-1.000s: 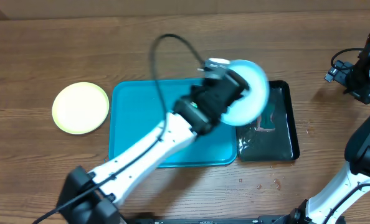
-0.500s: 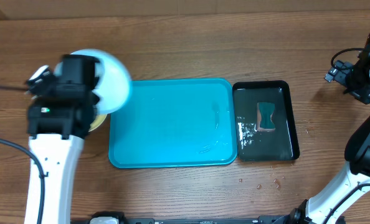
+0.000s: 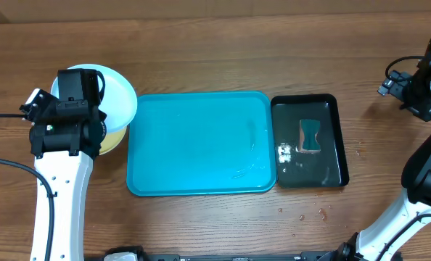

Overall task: Clean dirty plates on tray and stack at the side
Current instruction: 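Carry the plate left and lower it onto the yellow plate stack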

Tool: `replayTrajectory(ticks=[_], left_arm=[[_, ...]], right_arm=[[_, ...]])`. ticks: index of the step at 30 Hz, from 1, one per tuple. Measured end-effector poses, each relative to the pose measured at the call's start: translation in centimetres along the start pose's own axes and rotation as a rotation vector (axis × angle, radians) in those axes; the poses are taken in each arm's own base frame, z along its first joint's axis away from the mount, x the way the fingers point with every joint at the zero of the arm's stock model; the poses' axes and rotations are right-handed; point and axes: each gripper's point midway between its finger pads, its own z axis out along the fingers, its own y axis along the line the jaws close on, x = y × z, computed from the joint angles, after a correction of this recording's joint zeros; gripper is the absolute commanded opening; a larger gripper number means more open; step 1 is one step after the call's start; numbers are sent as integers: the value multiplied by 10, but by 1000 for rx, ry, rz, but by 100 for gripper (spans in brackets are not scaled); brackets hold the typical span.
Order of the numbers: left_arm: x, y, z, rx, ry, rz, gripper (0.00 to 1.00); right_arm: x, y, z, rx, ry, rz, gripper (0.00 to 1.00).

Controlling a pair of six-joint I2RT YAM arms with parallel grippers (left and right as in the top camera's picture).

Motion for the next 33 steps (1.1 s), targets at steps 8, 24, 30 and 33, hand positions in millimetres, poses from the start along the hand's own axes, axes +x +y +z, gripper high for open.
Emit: replayTrajectory(ticks=[8, 24, 30, 33], left_arm=[[-12, -2, 6, -7, -77, -28, 4], [18, 21, 82, -132, -67, -72, 4], [28, 33, 108, -189, -47, -91, 4], [27, 38, 116, -211, -44, -106, 4]], right_arm=[[0, 0, 0, 1, 0, 0, 100], [0, 0, 0, 1, 0, 0, 100], [0, 0, 0, 1, 0, 0, 100], [0, 0, 0, 0, 0, 0, 100]])
